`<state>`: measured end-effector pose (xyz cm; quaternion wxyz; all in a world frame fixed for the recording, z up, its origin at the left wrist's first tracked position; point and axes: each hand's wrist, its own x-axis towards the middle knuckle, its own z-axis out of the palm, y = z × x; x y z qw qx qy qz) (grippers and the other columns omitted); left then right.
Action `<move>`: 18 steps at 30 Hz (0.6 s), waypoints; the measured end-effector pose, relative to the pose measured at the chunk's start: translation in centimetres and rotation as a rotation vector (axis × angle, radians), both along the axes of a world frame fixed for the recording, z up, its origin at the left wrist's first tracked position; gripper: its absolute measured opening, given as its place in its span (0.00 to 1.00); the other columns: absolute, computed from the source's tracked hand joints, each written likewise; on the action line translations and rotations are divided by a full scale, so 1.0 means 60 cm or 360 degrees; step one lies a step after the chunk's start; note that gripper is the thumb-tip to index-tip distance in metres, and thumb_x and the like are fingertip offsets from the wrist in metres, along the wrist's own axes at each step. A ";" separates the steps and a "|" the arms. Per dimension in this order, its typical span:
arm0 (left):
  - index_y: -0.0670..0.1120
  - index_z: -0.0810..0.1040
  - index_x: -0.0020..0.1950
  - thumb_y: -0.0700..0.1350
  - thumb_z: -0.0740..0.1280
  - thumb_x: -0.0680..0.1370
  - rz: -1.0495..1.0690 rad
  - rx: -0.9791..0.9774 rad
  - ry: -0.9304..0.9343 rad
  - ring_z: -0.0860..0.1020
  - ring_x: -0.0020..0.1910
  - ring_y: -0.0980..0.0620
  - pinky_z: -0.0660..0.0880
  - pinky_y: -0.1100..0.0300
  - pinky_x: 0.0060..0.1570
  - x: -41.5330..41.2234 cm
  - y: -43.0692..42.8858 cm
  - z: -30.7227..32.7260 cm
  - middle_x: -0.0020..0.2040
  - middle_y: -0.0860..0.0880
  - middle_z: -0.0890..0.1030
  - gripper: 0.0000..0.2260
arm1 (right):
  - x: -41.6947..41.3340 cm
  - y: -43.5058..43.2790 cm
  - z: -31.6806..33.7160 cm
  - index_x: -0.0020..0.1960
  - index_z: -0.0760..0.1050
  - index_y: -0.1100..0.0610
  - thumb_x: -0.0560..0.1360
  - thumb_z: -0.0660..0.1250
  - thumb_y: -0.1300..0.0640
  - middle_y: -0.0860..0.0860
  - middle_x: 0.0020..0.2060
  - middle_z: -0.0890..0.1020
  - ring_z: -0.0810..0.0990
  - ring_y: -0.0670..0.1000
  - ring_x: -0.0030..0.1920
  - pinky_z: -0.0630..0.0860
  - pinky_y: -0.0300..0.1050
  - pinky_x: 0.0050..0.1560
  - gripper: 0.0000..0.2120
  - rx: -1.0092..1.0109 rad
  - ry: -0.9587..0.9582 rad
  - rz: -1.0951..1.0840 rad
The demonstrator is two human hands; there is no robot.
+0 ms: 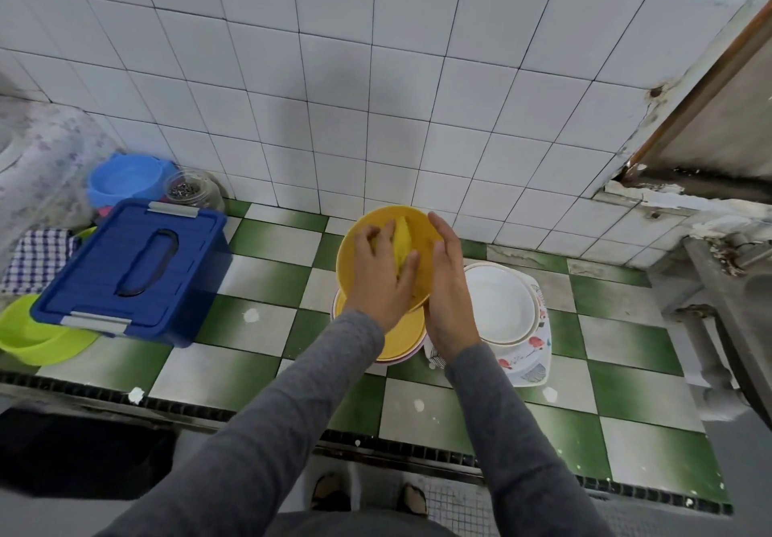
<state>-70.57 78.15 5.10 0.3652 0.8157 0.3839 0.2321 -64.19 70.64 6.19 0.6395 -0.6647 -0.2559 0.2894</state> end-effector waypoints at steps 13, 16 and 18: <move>0.48 0.37 0.80 0.50 0.51 0.86 -0.0371 -0.0002 0.0192 0.38 0.79 0.52 0.41 0.54 0.77 -0.011 -0.005 0.012 0.81 0.51 0.38 0.28 | -0.005 -0.006 0.004 0.69 0.66 0.29 0.82 0.50 0.35 0.40 0.73 0.68 0.69 0.50 0.73 0.71 0.63 0.70 0.17 0.0067 0.0002 -0.0049; 0.48 0.37 0.80 0.50 0.48 0.87 -0.0401 0.0027 0.0511 0.38 0.80 0.47 0.42 0.52 0.78 -0.010 -0.010 0.026 0.81 0.48 0.38 0.26 | -0.007 -0.005 0.007 0.69 0.66 0.30 0.80 0.51 0.33 0.39 0.73 0.69 0.69 0.51 0.73 0.70 0.64 0.70 0.19 0.0095 0.0012 -0.0039; 0.47 0.36 0.80 0.49 0.46 0.87 -0.0495 -0.0032 0.0643 0.37 0.80 0.45 0.42 0.52 0.78 -0.005 -0.003 0.034 0.81 0.47 0.37 0.26 | -0.009 -0.005 0.005 0.69 0.67 0.29 0.79 0.51 0.33 0.40 0.72 0.69 0.69 0.52 0.73 0.71 0.65 0.69 0.19 0.0120 0.0038 -0.0031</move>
